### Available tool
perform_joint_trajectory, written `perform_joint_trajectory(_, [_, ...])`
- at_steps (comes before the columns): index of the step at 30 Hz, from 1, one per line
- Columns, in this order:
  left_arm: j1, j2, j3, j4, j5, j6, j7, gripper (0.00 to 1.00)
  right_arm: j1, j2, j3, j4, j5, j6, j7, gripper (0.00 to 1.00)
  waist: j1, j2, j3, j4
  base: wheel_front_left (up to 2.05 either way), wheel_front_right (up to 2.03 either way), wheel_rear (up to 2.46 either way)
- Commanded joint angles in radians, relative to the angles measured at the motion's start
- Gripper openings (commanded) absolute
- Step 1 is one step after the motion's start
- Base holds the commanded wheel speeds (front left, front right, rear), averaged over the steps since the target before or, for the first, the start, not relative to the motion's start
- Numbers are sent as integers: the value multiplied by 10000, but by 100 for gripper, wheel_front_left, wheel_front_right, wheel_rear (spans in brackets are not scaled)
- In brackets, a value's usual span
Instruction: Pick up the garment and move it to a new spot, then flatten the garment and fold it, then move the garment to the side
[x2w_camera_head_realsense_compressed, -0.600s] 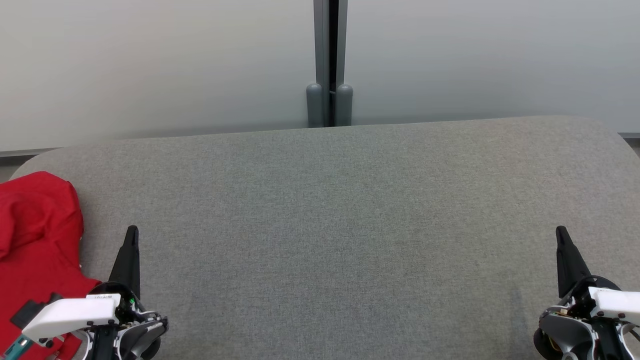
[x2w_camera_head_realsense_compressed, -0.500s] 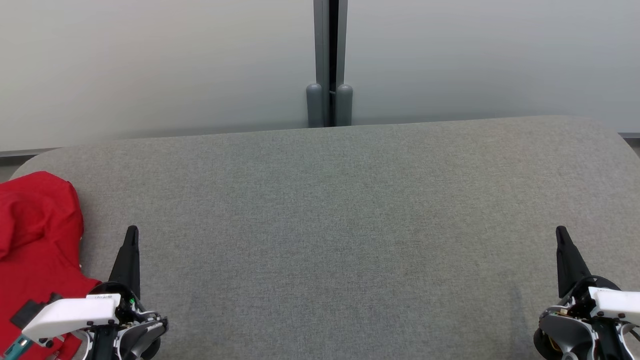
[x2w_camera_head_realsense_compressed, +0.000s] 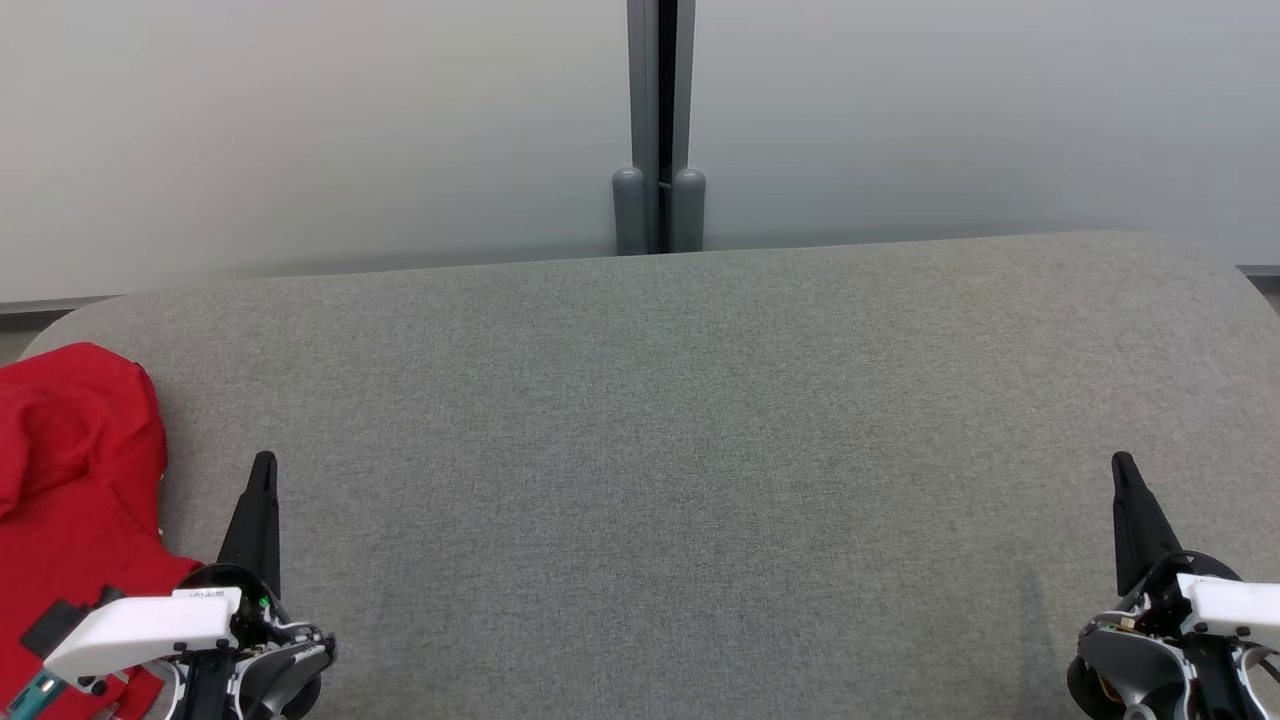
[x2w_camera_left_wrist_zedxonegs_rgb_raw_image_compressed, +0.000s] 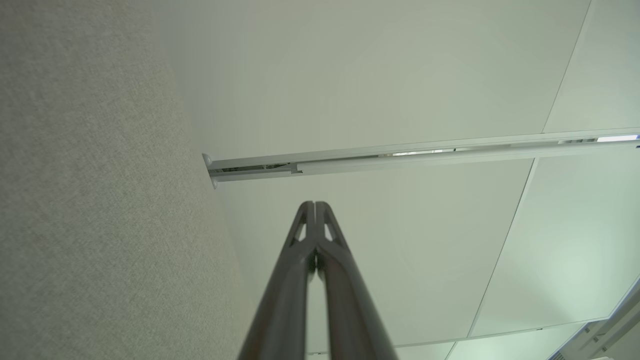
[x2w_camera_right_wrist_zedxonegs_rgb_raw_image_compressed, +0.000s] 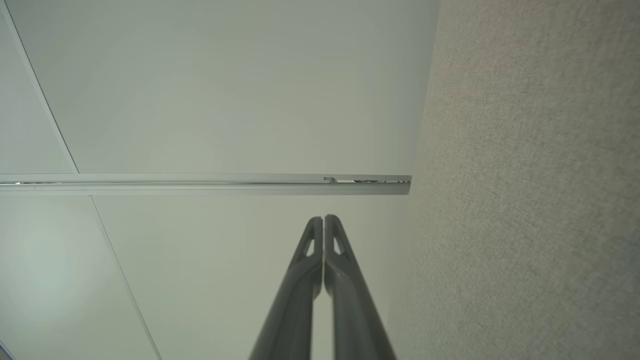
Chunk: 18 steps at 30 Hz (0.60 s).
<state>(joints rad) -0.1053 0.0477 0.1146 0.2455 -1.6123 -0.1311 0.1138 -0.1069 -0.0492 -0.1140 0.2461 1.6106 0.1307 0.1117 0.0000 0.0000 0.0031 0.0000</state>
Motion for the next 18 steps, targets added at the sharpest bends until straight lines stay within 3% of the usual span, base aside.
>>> perform_joint_trajectory(1, [-111, 40, 17, -1, 25, -38, 6, 0, -80, -19, 8, 2, 35, 0, 43, 0, 0, 0, 0, 0, 0, 0, 0])
perform_joint_trajectory(18, [-111, 40, 17, -2, 26, -38, 6, 0, -80, -19, 8, 2, 36, 0, 43, 0, 0, 0, 0, 0, 0, 0, 0])
